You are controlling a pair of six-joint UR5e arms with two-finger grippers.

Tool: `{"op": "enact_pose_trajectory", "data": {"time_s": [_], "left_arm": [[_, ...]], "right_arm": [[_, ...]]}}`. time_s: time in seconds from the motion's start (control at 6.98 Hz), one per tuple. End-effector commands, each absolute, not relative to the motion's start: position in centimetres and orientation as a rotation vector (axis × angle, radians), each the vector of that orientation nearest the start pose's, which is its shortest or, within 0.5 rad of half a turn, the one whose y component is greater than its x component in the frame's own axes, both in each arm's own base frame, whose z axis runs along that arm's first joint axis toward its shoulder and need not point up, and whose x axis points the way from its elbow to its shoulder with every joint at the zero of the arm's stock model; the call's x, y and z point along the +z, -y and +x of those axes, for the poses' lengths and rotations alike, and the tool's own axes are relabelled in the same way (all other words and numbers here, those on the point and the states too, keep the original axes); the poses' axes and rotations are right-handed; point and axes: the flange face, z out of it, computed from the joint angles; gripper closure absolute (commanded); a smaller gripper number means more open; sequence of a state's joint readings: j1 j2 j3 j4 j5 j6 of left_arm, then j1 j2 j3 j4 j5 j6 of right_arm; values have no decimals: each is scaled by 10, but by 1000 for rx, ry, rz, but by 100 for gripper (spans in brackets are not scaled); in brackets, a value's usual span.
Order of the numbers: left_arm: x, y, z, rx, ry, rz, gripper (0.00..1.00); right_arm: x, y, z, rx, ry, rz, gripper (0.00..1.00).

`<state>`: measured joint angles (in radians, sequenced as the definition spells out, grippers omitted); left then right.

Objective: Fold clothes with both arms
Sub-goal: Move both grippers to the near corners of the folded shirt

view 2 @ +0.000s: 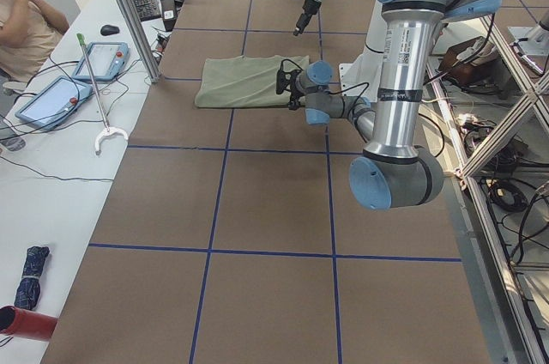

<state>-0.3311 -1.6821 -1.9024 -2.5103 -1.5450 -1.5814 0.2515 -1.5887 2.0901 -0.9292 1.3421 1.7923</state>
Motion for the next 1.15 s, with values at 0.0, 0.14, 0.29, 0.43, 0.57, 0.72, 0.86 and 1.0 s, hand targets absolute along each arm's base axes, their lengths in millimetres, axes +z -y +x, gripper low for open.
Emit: {"op": "enact_pose_trajectory", "data": {"time_s": [0.0, 0.14, 0.29, 0.43, 0.57, 0.72, 0.86, 1.0], "left_arm": [[338, 238, 491, -508, -1375, 101, 21], [337, 235, 510, -524, -1375, 95, 24], [334, 238, 528, -526, -1375, 96, 24], [333, 239, 534, -525, -1375, 94, 24], [334, 239, 533, -523, -1371, 96, 24], [338, 239, 530, -511, -1362, 102, 24], [335, 240, 524, -494, -1369, 98, 24], [341, 238, 520, -481, -1358, 95, 24]], "right_arm": [[348, 275, -408, 587, 1153, 226, 1], [347, 275, -409, 589, 1156, 227, 0], [348, 276, -409, 591, 1154, 231, 0], [345, 276, -410, 592, 1160, 233, 0], [344, 276, -410, 592, 1162, 233, 0], [345, 276, -410, 592, 1160, 233, 0], [344, 276, -411, 593, 1161, 232, 0], [346, 276, -411, 591, 1157, 233, 0]]}}
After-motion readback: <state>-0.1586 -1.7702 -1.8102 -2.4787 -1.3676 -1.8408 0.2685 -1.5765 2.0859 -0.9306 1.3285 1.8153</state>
